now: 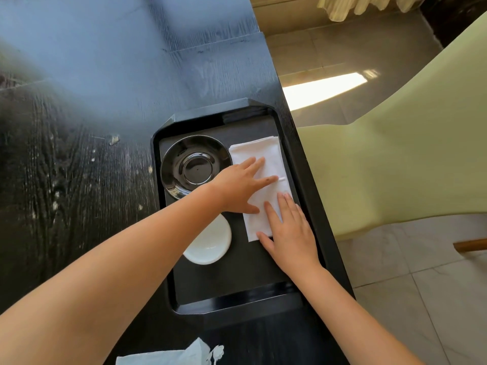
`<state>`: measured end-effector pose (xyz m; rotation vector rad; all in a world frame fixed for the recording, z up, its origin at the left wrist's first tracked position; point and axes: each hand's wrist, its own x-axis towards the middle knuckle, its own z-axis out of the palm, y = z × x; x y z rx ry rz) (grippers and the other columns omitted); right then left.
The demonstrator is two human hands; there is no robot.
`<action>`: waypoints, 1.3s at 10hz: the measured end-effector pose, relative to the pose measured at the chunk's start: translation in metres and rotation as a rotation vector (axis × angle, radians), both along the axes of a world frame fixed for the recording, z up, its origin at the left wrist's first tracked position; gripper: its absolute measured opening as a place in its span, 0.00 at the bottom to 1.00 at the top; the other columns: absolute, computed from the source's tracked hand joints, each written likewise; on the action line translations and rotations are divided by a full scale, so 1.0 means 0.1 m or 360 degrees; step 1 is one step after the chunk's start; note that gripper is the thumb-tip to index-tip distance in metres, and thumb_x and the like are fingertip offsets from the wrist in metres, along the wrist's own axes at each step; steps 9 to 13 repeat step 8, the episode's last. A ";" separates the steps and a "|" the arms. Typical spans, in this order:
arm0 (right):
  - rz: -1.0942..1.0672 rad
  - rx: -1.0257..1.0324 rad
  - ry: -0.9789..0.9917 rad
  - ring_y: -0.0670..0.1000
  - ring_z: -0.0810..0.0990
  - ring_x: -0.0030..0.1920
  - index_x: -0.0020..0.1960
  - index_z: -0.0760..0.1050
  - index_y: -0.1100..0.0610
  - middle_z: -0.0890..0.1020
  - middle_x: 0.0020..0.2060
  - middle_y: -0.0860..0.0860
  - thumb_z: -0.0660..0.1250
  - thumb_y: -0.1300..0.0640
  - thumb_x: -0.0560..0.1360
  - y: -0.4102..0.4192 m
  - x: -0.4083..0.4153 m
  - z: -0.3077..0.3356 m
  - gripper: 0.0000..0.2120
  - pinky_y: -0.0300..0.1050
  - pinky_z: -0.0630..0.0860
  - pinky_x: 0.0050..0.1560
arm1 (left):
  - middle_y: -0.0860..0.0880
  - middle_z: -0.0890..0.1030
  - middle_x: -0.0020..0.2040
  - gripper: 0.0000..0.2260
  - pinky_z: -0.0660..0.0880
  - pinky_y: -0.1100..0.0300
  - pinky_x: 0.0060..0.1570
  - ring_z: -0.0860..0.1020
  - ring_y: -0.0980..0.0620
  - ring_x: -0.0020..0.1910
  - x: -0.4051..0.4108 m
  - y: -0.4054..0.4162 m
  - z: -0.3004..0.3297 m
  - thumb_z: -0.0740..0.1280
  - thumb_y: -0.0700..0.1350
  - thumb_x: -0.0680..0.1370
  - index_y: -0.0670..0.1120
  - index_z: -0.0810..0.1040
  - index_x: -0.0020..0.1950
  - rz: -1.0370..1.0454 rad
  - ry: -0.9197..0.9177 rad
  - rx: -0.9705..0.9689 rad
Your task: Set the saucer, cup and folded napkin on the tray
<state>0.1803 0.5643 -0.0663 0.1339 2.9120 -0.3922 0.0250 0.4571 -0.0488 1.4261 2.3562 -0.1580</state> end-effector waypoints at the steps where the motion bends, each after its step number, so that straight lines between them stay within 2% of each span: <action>1: -0.0004 0.0004 -0.0009 0.58 0.51 0.75 0.74 0.58 0.56 0.57 0.75 0.61 0.63 0.45 0.76 -0.01 -0.01 0.01 0.31 0.49 0.45 0.70 | 0.40 0.50 0.77 0.38 0.64 0.47 0.68 0.50 0.41 0.75 0.00 -0.01 -0.01 0.65 0.62 0.73 0.56 0.49 0.76 -0.0014 0.0002 0.0009; 4: -0.0019 0.0004 0.0041 0.59 0.55 0.75 0.73 0.61 0.57 0.60 0.73 0.62 0.66 0.46 0.75 -0.02 -0.01 0.02 0.31 0.51 0.54 0.71 | 0.41 0.49 0.77 0.37 0.61 0.47 0.69 0.49 0.41 0.75 0.00 -0.04 0.00 0.65 0.62 0.73 0.56 0.49 0.76 -0.0001 -0.0018 0.0003; 5: -0.0011 -0.0014 0.0007 0.58 0.52 0.75 0.73 0.59 0.56 0.58 0.74 0.61 0.64 0.45 0.76 -0.02 -0.03 0.05 0.31 0.51 0.52 0.72 | 0.41 0.49 0.77 0.37 0.58 0.47 0.70 0.49 0.41 0.75 0.01 -0.04 0.04 0.65 0.61 0.73 0.55 0.49 0.76 0.0025 -0.0020 -0.0011; 6: 0.0008 0.0010 -0.0099 0.57 0.51 0.75 0.73 0.58 0.55 0.58 0.74 0.59 0.61 0.44 0.77 0.00 -0.08 0.17 0.29 0.52 0.49 0.74 | 0.42 0.55 0.77 0.35 0.57 0.48 0.71 0.54 0.43 0.75 0.08 -0.08 0.18 0.65 0.59 0.75 0.51 0.52 0.76 0.0067 -0.0024 -0.0007; 7: 0.0005 0.0024 -0.0153 0.56 0.60 0.71 0.69 0.65 0.55 0.68 0.69 0.57 0.61 0.45 0.77 0.01 -0.24 0.43 0.24 0.53 0.54 0.73 | 0.44 0.70 0.69 0.29 0.67 0.50 0.65 0.68 0.45 0.67 0.11 -0.23 0.45 0.63 0.58 0.76 0.49 0.60 0.73 0.0181 0.0018 0.0131; 8: 0.0037 0.0050 -0.0111 0.55 0.74 0.59 0.63 0.71 0.55 0.78 0.57 0.54 0.63 0.46 0.75 -0.04 -0.48 0.83 0.19 0.51 0.69 0.61 | 0.47 0.80 0.52 0.20 0.72 0.55 0.46 0.78 0.46 0.50 0.13 -0.45 0.81 0.62 0.57 0.75 0.46 0.72 0.61 0.0386 0.0070 0.0200; 13: 0.0037 0.0050 -0.0111 0.55 0.74 0.59 0.63 0.71 0.55 0.78 0.57 0.54 0.63 0.46 0.75 -0.04 -0.48 0.83 0.19 0.51 0.69 0.61 | 0.47 0.80 0.52 0.20 0.72 0.55 0.46 0.78 0.46 0.50 0.13 -0.45 0.81 0.62 0.57 0.75 0.46 0.72 0.61 0.0386 0.0070 0.0200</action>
